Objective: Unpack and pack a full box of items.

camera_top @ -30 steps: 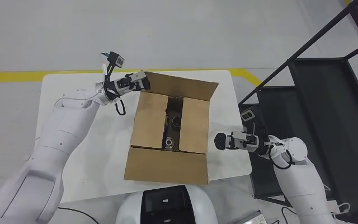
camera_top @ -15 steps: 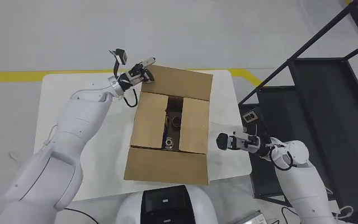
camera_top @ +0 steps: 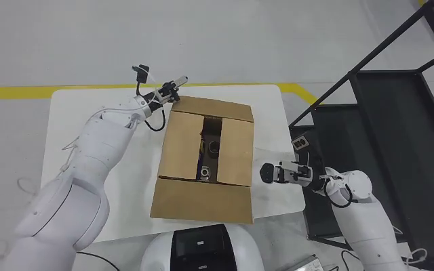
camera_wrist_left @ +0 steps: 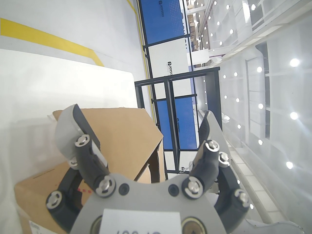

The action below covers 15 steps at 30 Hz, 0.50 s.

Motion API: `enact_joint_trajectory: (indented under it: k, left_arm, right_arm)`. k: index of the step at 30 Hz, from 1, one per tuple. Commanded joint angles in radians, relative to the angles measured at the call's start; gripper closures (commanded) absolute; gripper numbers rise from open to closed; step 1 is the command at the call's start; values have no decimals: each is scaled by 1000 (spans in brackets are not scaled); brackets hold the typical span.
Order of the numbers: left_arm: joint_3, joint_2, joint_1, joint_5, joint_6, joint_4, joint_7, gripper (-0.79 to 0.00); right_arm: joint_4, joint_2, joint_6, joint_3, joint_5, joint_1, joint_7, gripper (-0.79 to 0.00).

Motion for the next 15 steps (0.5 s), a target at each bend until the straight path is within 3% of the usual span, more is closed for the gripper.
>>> enact_joint_trajectory:
  k: [1, 8, 15]
  left_arm:
    - [-1, -2, -1, 14, 3, 7, -4, -785]
    - [-58, 15, -28, -40, -92, 18, -37, -785]
    - [-153, 69, -52, -166, -176, 18, -242, -785]
  right_arm:
    - [-7, 0, 2, -6, 0, 0, 0, -785]
    - [-85, 2, 104, -53, -79, 17, -88, -785]
    - [-153, -1, 213, -142, -159, 74, -187, -785]
